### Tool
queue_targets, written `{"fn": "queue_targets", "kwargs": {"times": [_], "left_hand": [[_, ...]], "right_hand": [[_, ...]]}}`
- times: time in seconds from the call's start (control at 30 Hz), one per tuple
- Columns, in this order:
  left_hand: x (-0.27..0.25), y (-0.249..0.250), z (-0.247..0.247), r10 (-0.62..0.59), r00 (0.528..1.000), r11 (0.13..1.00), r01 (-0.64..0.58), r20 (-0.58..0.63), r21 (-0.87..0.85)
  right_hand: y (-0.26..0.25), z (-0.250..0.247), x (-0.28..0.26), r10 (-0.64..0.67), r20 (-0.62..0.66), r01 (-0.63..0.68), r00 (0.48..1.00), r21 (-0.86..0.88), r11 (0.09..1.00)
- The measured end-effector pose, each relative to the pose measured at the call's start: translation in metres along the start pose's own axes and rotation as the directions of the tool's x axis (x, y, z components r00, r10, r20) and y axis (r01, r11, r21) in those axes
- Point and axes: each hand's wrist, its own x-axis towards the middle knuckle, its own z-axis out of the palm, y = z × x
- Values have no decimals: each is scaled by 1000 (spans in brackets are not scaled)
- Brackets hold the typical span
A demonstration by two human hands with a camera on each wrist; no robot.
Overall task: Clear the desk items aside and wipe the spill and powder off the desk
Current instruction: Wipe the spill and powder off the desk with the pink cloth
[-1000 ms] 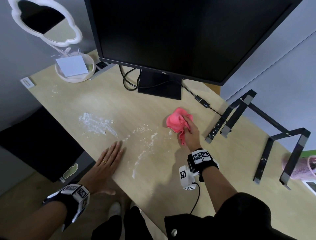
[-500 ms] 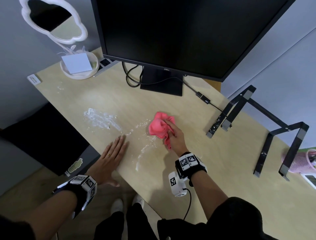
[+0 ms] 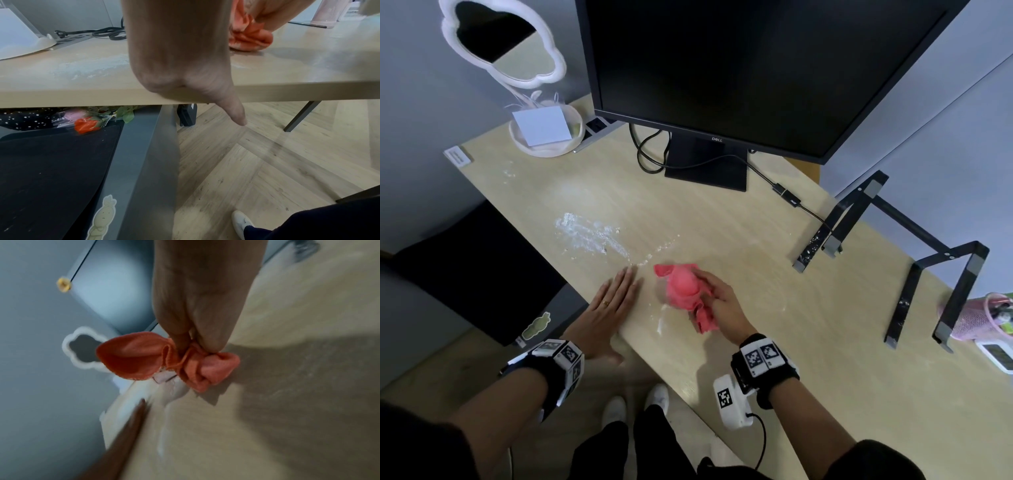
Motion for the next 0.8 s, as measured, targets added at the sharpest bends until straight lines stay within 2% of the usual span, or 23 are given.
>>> {"fn": "queue_targets", "kwargs": {"times": [0.07,0.13,0.23,0.3,0.43,0.53,0.67,0.8], "left_hand": [[-1,-1,1,6,1000,1000,-6,-2,-11],[-1,0,1,8,1000,1000,-8,-13,-15],[-1,-1,2,4,1000,1000,-4,-26,-14],[0,-2,4,6,1000,1000,-6,-24,-6],[1,-3,7,16,999,1000,-16,-45,-2],[1,-3,9,32,997,999,-33,-63,-11],[2,-4,10,44,998,999,-43,-54,19],[3,-6,12,43,998,997,-41,-43,60]], "right_hand": [[-2,-7,-1,25,-97,-8,995,176,984],[-1,-24,6,14,-214,34,977,218,975],[-5,-43,17,-92,-360,103,928,12,995],[-6,-41,22,-144,-350,132,925,-58,990],[6,-20,30,-96,-380,41,920,-151,988],[9,-2,29,-92,-333,33,938,-178,983],[14,28,18,-104,-178,62,978,-227,972],[20,34,6,-53,-65,31,996,-303,952]]}}
